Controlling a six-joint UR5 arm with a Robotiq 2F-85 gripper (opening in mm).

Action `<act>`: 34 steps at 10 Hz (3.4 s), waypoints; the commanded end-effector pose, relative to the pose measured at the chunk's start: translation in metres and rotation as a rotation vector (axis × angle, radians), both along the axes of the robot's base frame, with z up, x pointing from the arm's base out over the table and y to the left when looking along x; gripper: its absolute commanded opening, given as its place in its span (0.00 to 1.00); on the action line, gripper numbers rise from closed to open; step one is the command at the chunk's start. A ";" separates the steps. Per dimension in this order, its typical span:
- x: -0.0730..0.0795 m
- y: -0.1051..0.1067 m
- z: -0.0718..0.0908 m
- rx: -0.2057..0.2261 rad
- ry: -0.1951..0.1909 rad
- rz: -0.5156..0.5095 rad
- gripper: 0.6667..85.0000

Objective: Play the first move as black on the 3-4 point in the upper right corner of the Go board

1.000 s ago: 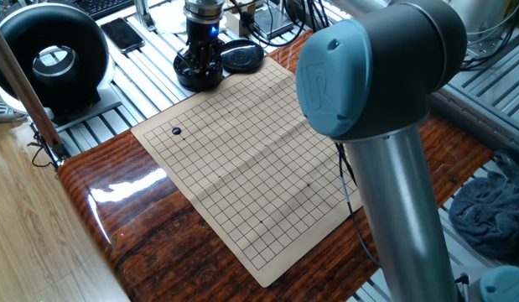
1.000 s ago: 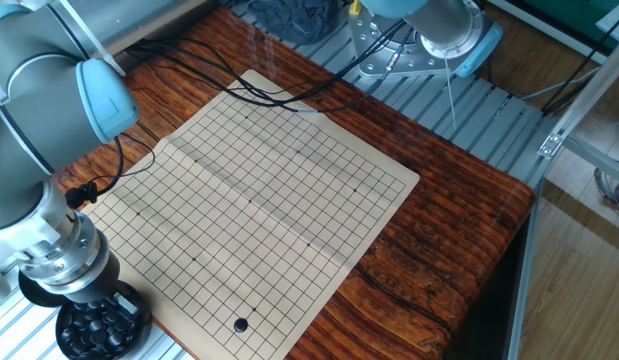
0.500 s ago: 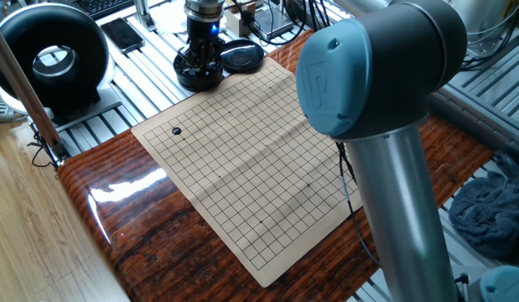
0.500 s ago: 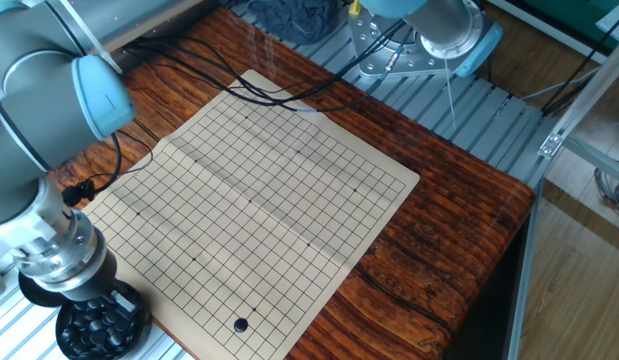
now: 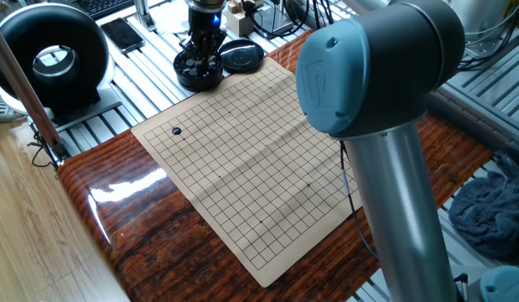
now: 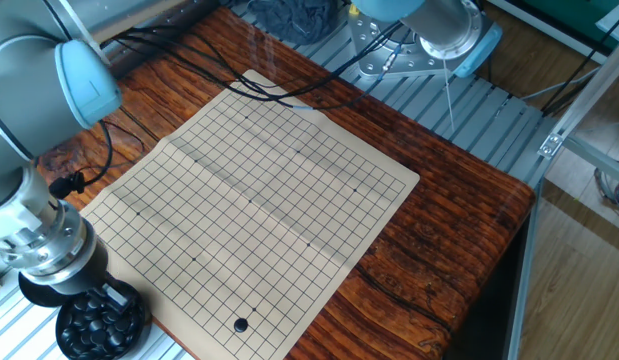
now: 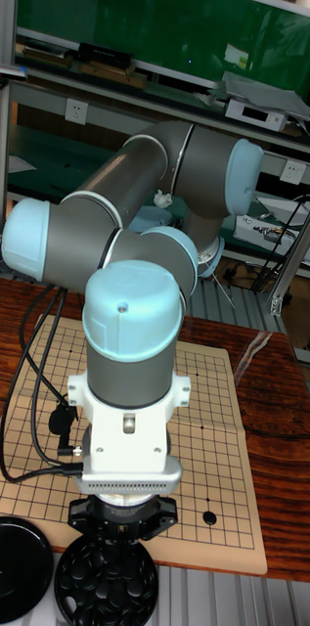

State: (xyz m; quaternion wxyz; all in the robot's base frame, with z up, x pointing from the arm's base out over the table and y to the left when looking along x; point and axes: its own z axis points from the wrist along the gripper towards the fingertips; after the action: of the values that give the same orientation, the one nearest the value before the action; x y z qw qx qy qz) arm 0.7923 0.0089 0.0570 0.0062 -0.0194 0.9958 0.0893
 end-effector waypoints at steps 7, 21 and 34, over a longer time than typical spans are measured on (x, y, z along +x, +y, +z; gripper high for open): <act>-0.028 0.021 0.031 0.022 0.013 -0.085 0.04; -0.046 0.079 0.033 0.037 0.010 -0.240 0.01; -0.054 0.042 0.021 -0.145 -0.007 -0.206 0.01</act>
State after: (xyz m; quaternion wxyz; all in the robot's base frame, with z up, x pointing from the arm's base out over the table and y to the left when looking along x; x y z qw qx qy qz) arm 0.7365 0.0595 0.0773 0.0134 0.0808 0.9962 0.0311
